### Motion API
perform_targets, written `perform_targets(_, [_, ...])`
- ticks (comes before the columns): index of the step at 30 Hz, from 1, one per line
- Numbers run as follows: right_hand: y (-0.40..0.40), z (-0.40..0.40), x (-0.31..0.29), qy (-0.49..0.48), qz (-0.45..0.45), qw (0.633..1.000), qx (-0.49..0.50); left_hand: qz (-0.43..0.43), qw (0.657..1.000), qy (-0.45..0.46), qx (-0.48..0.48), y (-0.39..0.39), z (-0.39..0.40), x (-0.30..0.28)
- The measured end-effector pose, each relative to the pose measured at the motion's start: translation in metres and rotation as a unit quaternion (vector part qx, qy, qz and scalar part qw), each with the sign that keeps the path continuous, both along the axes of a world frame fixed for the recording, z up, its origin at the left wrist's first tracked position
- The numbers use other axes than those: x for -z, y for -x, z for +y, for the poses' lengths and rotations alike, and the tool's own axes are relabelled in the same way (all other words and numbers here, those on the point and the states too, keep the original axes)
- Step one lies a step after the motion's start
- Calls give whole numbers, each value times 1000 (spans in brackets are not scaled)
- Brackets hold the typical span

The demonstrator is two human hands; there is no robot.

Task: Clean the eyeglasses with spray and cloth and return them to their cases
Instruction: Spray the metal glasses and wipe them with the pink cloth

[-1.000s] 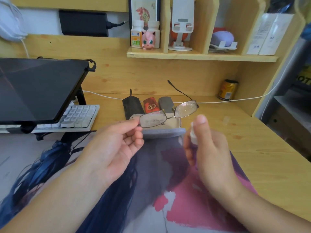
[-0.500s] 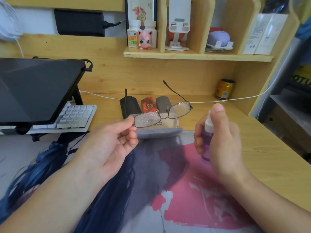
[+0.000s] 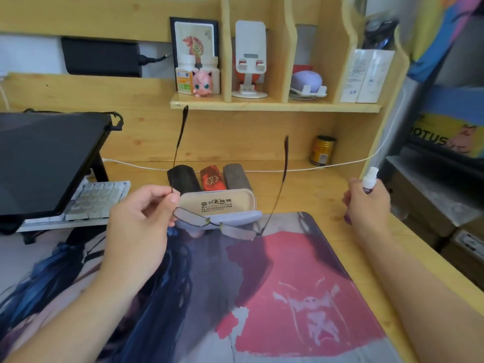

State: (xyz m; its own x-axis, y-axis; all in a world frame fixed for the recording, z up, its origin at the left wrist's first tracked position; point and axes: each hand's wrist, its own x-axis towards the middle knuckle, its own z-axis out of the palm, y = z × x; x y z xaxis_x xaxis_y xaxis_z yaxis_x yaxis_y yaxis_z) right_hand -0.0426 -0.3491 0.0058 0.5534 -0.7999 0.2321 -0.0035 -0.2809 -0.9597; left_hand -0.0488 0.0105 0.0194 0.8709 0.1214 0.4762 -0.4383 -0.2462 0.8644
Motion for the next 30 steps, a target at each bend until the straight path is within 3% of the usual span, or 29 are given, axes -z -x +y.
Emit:
perform_targets(5, [6,3,0,0,-12,1000,21,-37,999,-10,30,-3,4,1])
perform_targets(8, [23,12,-20,178,-127,968,124,-32,997,-4,73,-3,6,1])
perform_targets(9, [29,18,-27,242,-156,950,123,-26,995,-4,93,-4,5,1])
perform_targets(11, [33,40,-35,322,-164,932,18,-7,991,-12,132,-5,4,3])
perform_targets(14, [16,85,-26,351,-54,901,-250,13,986,-28,162,-9,4,7])
perform_targets(17, [-1,110,-4,362,31,853,-375,33,982,-30,185,-14,9,10])
perform_targets(22, [1,111,-4,350,84,848,-390,74,971,-70,215,-20,13,21])
perform_targets(26, [-1,114,-15,489,117,774,-384,75,968,-56,232,-22,14,20])
perform_targets(30, [-5,121,-23,551,174,702,-415,83,965,-62,242,-21,17,20])
